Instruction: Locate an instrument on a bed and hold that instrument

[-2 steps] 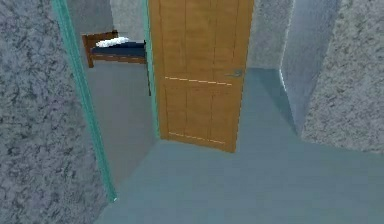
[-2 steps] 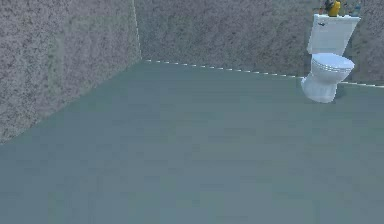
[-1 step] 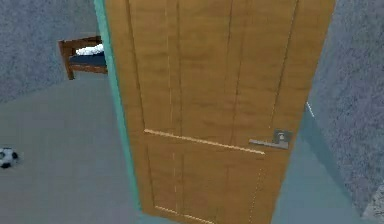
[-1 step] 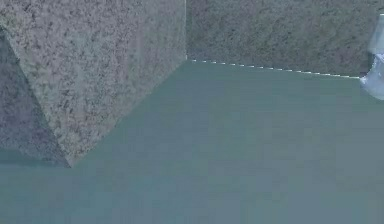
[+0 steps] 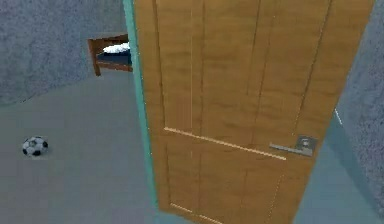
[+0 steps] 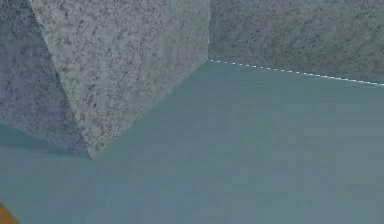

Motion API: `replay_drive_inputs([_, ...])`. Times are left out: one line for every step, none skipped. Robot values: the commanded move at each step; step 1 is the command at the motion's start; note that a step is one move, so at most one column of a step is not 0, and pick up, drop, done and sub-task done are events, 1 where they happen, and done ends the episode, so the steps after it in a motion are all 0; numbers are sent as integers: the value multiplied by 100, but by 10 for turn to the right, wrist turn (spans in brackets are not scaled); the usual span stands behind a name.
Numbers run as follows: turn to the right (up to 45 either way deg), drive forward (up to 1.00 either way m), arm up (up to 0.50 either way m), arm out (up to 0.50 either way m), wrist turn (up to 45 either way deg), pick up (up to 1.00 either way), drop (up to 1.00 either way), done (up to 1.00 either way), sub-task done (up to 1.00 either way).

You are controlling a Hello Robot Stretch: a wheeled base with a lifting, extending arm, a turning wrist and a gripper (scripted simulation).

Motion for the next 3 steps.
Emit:
replay_drive_inputs([0,10,0,0,0,0,0,0,0])
replay_drive_inputs([-420,0,0,0,0,0,0,0,0])
replay_drive_inputs([0,80,0,0,0,0,0,0,0])
